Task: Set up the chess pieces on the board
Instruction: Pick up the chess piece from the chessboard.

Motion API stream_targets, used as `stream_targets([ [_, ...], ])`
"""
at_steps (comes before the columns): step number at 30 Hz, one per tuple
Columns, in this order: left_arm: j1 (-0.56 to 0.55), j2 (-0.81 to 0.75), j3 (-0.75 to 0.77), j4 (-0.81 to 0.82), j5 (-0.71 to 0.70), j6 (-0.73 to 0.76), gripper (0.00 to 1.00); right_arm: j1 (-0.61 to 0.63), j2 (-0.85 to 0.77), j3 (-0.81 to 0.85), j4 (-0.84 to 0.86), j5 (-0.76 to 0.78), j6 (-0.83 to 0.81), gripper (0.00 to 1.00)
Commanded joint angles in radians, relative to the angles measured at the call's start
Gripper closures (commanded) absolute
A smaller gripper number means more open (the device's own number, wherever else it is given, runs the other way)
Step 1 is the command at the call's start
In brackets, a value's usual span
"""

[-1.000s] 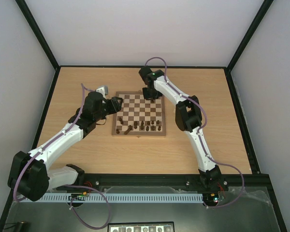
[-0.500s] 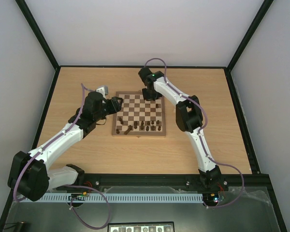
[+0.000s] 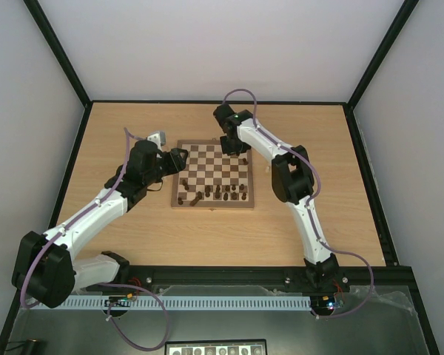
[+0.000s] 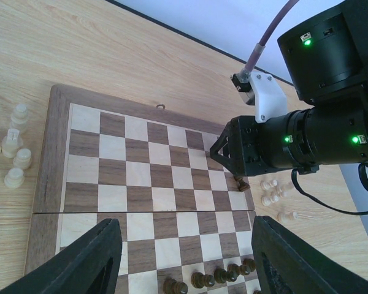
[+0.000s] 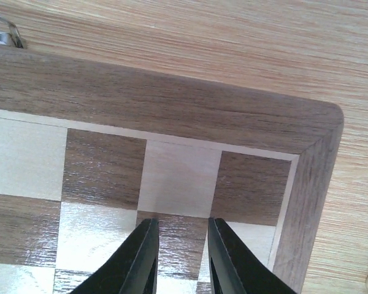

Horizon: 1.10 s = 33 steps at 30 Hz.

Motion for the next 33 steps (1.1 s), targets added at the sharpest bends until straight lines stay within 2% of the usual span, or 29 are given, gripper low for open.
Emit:
stream_targets([
  [1, 0.009, -0.005, 0.000, 0.011, 0.004, 0.002, 0.40, 0.001, -0.057, -0.009, -0.048, 0.032, -0.006, 0.76],
  [5, 0.010, -0.006, 0.000, 0.012, 0.007, 0.002, 0.40, 0.000, -0.064, -0.030, -0.052, 0.054, -0.013, 0.75],
  [8, 0.009, -0.007, 0.000, 0.010, 0.005, 0.002, 0.40, -0.007, -0.087, -0.070, -0.029, 0.062, -0.017, 0.68],
  [11, 0.009, -0.004, 0.003, 0.010, 0.006, 0.003, 0.40, -0.020, -0.110, -0.105, -0.008, 0.061, -0.022, 0.66],
  [33, 0.009, 0.006, 0.014, 0.010, 0.012, 0.001, 0.40, -0.025, -0.098, -0.137, -0.030, -0.003, -0.032, 0.73],
])
